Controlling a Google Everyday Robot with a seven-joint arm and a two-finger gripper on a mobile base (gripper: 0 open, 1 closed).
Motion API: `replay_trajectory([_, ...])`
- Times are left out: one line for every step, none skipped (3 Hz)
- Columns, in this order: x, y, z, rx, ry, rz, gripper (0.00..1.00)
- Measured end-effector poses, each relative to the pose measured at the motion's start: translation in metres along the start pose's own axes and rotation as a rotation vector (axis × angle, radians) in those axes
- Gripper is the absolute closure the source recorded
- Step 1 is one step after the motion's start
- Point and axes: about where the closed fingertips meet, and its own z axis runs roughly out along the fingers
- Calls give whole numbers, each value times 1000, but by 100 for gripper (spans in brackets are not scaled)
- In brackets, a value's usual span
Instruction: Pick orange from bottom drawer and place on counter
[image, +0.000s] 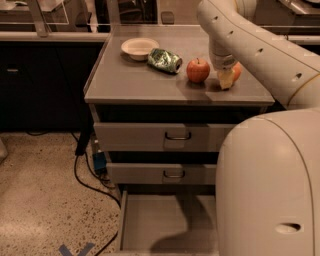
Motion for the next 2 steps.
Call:
replay_trajectory([-1, 2, 1, -7, -4, 0, 97])
replay_trajectory([-1, 2, 1, -7, -4, 0, 73])
